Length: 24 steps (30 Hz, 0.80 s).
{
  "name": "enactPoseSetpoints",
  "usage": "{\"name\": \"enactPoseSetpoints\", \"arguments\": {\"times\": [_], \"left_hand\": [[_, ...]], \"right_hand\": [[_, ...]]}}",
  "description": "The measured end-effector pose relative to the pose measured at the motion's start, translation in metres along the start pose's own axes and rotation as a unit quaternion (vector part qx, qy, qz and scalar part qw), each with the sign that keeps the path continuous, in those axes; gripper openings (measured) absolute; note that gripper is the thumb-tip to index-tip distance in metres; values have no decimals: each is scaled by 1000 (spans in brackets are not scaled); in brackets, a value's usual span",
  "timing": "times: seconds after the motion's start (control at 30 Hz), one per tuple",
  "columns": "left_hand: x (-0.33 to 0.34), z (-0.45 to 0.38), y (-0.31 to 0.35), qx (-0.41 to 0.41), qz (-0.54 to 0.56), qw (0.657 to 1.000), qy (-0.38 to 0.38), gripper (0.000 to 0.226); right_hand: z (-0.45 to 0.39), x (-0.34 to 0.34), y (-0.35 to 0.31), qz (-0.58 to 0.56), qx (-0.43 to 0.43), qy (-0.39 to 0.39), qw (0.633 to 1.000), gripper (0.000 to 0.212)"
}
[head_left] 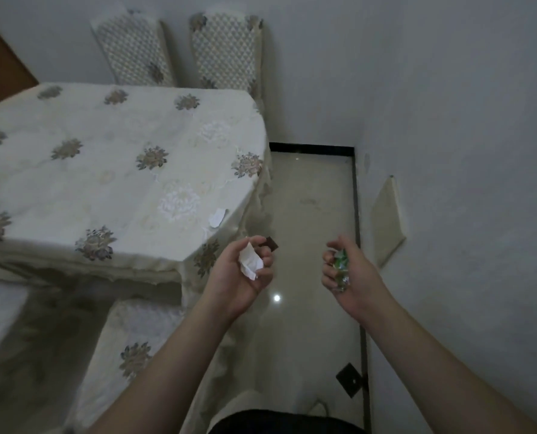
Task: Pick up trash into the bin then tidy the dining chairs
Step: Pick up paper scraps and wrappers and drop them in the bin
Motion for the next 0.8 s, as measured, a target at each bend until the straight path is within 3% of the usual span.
{"name": "enactPoseSetpoints", "arguments": {"times": [0.33,0.47,0.53,0.67,0.73,0.8], "left_hand": [[-80,-96,88,59,9,994,87,15],[-110,-135,122,74,-160,966,189,15],[-119,-154,139,96,-319,918,217,20],[-123,-191,155,159,-627,730,221,29],[-123,-210,151,154,-716,651,200,37],[-129,-227,144,145,-760,606,182,46]], "right_hand": [[-118,83,18,90,63,-15,994,16],[-154,110,13,114,70,-3,991,19],[-170,122,7,118,61,5,991,20],[-198,132,8,115,60,21,991,19],[-209,132,10,107,69,28,992,20],[-222,130,8,105,72,35,991,20]]}}
Point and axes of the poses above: each hand's wrist, its own z-axis away from the middle knuckle, its own x-axis out of the palm, y = z × x, the point moved 7 cm from there along -z, towards the middle knuckle
